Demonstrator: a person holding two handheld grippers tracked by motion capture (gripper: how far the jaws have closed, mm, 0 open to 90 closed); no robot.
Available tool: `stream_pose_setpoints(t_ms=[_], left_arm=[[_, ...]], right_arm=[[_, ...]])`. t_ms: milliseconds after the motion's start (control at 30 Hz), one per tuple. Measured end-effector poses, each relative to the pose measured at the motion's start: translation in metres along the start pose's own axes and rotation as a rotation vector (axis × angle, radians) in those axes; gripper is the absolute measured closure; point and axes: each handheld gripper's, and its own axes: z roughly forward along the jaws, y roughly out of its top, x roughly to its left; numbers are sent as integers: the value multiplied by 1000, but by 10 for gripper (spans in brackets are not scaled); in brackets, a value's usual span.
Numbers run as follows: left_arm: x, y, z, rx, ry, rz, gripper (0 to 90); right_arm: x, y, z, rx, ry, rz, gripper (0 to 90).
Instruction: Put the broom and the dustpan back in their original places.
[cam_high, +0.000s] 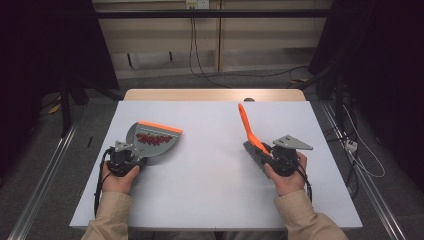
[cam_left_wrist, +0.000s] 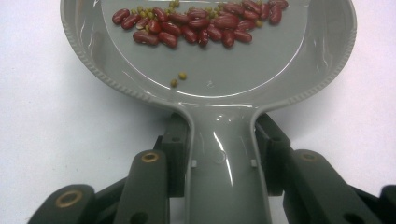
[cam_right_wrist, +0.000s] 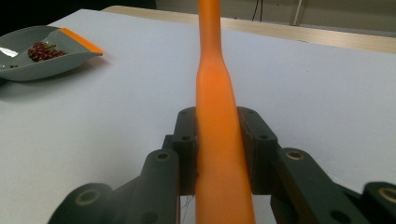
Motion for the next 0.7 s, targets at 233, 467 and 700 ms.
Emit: stream_pose_setpoints(t_ms=[233, 467, 700], left_arm=[[-1, 1, 1, 2, 2, -7, 633], [0, 0, 2, 8, 9, -10, 633], [-1, -1, 5, 26, 8, -6, 631]], right_arm=[[-2, 0, 4, -5, -17, 2, 711], [-4, -3, 13, -5, -30, 21, 710], [-15, -13, 19, 16, -33, 77, 708]])
